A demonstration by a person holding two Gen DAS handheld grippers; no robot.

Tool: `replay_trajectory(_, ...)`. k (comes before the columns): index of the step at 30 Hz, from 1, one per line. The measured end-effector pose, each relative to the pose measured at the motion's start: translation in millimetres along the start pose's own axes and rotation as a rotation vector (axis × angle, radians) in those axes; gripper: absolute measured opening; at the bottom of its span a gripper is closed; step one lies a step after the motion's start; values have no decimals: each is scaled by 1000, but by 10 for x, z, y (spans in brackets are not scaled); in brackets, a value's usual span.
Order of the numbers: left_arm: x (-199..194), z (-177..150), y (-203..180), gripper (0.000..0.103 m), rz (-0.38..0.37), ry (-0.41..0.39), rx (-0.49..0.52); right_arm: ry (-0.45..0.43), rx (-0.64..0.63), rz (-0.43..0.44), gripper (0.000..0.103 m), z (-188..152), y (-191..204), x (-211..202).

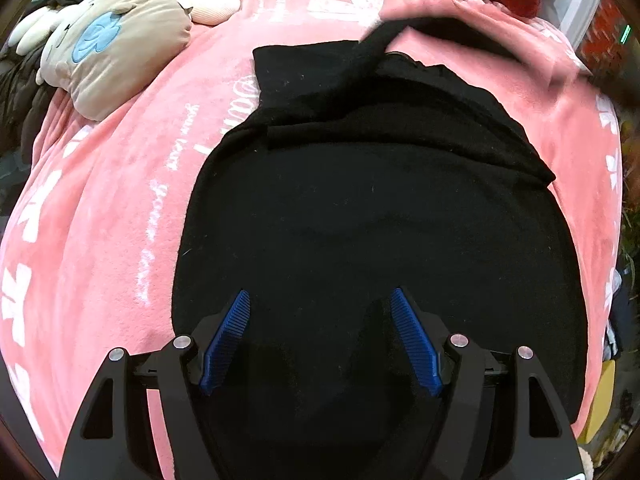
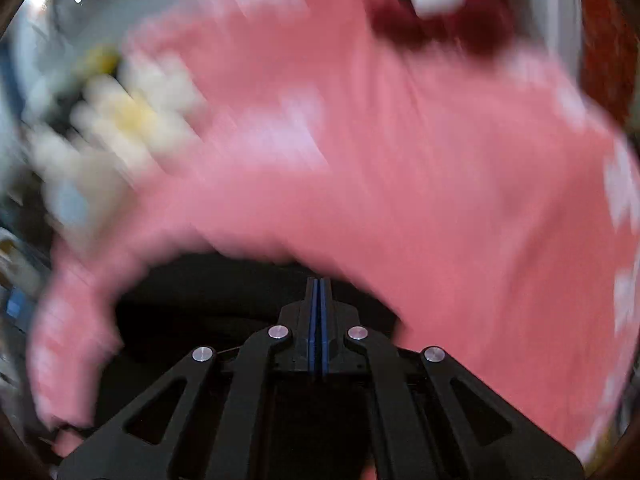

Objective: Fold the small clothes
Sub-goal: 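Grasp the shirt edge with the right tool and fold it over the body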

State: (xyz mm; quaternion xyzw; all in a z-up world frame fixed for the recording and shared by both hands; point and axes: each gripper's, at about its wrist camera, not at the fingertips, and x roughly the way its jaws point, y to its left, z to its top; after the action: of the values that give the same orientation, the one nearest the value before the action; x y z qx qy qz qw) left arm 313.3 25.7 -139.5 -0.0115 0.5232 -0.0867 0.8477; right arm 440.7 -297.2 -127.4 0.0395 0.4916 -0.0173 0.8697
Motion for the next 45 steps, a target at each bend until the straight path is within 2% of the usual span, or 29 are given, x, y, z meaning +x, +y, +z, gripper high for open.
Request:
replay_trajectory(1, 1, 3, -7, 71, 3, 1, 1, 62, 31, -50, 0, -164, -125, 206)
replay_trajectory(2, 1, 7, -13, 71, 7, 3, 1, 63, 48, -58, 1, -255, -185, 236)
replay_trajectory(4, -5, 24, -15, 71, 7, 2, 5, 3, 91, -37, 7, -393, -273, 133)
replay_trajectory(6, -4, 58, -5, 72, 17, -6, 8, -18, 104, -12, 12, -432, -287, 16)
replay_trajectory(7, 5, 79, -2, 72, 20, -8, 8, -26, 111, -6, 26, -439, -276, -40)
replay_trajectory(8, 17, 107, 12, 72, 26, -10, 6, -39, 114, 5, 44, -470, -276, -89)
replay_trajectory(9, 31, 148, 25, 72, 32, -14, -2, -41, 113, 23, 48, -504, -272, -87)
replay_trajectory(12, 78, 283, 74, 72, 36, -25, -27, -12, 75, 44, 48, -613, -167, -12)
replay_trajectory(14, 96, 373, 100, 72, 50, -32, -35, -61, 69, 31, 48, -607, -122, -99)
replay_trajectory(17, 53, 443, 114, 72, 40, -52, -45, -107, 76, 126, 48, -418, 13, -227)
replay_trajectory(18, 38, 441, 110, 72, 36, -56, -44, -106, 62, 130, 47, -333, 109, -217)
replay_trajectory(20, 25, 416, 97, 72, 30, -56, -47, -76, 58, 93, 58, -201, 195, -99)
replay_trajectory(21, 26, 396, 87, 72, 23, -50, -47, -49, 74, 53, 59, -157, 182, 22)
replay_trajectory(22, 33, 378, 84, 72, 22, -45, -46, -27, 94, 29, 59, -137, 161, 123)
replay_trajectory(24, 37, 352, 95, 72, 20, -39, -50, 27, 126, 83, 31, -127, 137, 308)
replay_trajectory(25, 37, 342, 106, 72, 20, -37, -53, 40, 131, 112, 8, -116, 144, 302)
replay_trajectory(28, 23, 322, 169, 72, 17, -37, -62, -84, 79, 157, 8, -26, 241, -179)
replay_trajectory(29, 21, 319, 190, 72, 20, -38, -62, -127, 61, 145, 8, -30, 225, -356)
replay_trajectory(30, 23, 316, 219, 72, 21, -38, -61, -139, 41, 97, 8, -66, 177, -414)
replay_trajectory(31, 26, 315, 239, 72, 21, -40, -62, -121, 5, 22, 10, -107, 135, -364)
replay_trajectory(32, 33, 312, 260, 72, 23, -39, -65, -41, -50, -68, 17, -183, 69, -159)
replay_trajectory(33, 42, 305, 284, 72, 22, -37, -67, 32, -52, -121, 17, -256, -17, 7)
replay_trajectory(34, 48, 303, 290, 72, 21, -34, -70, 64, -28, -154, 17, -308, -85, 79)
replay_trajectory(35, 47, 301, 295, 72, 18, -34, -75, 42, 2, -158, 17, -337, -116, 2)
replay_trajectory(37, 33, 289, 308, 72, 5, -42, -82, -65, 39, -114, 22, -320, -11, -283)
replay_trajectory(39, 34, 284, 303, 72, -7, -47, -86, -102, 12, 24, 23, -247, 328, -449)
replay_trajectory(42, 72, 271, 287, 73, -5, -37, -87, -38, -71, 236, 23, -139, 1039, -367)
replay_trajectory(44, 74, 254, 287, 73, -6, -34, -90, 13, -126, 331, 23, -82, 1572, -206)
replay_trajectory(45, 59, 233, 293, 73, -12, -38, -92, 37, -176, 347, 23, -68, 1818, -121)
